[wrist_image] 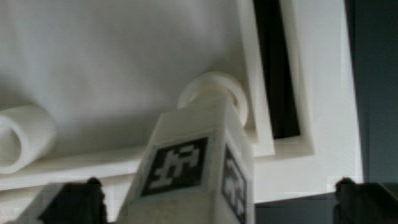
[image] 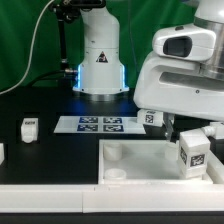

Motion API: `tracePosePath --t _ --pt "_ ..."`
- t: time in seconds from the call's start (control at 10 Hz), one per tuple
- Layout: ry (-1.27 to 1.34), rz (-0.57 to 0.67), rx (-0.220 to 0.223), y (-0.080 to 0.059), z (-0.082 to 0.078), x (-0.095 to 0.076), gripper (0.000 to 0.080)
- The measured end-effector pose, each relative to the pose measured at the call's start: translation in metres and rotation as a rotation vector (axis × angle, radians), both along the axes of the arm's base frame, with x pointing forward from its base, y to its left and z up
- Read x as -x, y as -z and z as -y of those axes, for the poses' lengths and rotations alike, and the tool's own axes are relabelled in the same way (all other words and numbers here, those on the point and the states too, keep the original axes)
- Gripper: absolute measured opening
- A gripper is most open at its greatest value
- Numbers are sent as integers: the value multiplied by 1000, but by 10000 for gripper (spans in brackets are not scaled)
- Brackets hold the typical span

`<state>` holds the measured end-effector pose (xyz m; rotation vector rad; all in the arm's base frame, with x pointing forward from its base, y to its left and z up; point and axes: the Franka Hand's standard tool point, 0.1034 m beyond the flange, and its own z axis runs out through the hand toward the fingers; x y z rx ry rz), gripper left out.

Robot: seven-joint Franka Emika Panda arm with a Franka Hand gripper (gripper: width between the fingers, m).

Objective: Assemble one leg

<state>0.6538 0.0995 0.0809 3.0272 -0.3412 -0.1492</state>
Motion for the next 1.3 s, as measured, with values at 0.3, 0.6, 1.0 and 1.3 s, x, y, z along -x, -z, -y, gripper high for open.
tracePosePath --t 0.3,0.6,1.0,1.3 --pt "4 15 2 4 3 -2 649" --pt "26 33 0 -3 18 -12 649" --pt "62 38 2 -7 20 -14 539" --pt "177 49 11 -7 20 -15 294"
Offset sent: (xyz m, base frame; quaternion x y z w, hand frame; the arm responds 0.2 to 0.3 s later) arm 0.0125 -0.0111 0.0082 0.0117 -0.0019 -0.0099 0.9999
